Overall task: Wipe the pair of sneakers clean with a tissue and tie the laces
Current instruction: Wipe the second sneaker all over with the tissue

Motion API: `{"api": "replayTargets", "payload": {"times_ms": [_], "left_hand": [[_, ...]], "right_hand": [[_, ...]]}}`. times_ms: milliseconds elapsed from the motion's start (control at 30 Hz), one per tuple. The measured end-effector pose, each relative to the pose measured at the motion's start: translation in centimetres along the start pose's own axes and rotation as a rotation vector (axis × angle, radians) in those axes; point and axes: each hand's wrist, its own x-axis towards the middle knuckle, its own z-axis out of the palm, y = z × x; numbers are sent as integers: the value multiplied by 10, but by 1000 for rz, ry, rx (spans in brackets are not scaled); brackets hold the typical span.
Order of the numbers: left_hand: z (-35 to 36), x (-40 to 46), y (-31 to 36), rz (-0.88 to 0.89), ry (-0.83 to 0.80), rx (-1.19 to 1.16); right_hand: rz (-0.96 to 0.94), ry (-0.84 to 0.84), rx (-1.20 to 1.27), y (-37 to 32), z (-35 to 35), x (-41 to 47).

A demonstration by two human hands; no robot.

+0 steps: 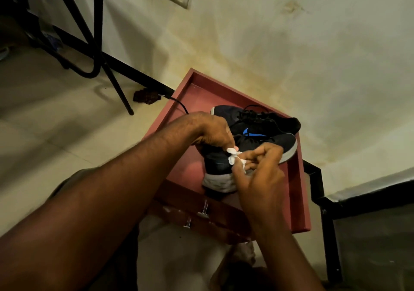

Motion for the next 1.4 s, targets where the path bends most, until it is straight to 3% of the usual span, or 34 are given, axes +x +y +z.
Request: {"api": "replayTargets", "payload": {"times_ms": [100,200,300,400,500,567,633,800,900,1000,1133,1267,1300,1400], "left_hand": [[1,-1,-1,-31,-32,-42],[0,0,-2,-24,-15,-31],[1,0,-3,-26,-21,-43],[2,2,-3,0,7,-15],[-3,-1,-6,102,-13,35],[-5,-6,-3,273,-8,245],[-1,-14,-1,416,49,544],[15,-36,4,394,94,925],[11,-44,0,392,125,815],[8,-44,-8,427,405,755],[11,-30,-14,79,348,709],[11,-25,-1,293,757,791],[10,-26,-1,346,796,771],[16,-27,-9,271,529,729]], "right_hand": [[-54,-140,-42,1,-2,0],[-7,-91,11,2,-2,-3],[-59,-175,-38,0,0,-4],[1,-37,29,4,-5,-1],[-30,-166,-17,5,-16,0],[2,-170,0,8,-31,-2],[55,-49,22,19,-51,2],[204,98,118,54,-72,-6],[279,167,188,72,-67,-21],[439,252,302,89,-61,-20],[509,284,423,98,-56,-10],[478,318,498,90,-58,1],[464,322,485,90,-59,3],[492,329,443,99,-67,4]]}}
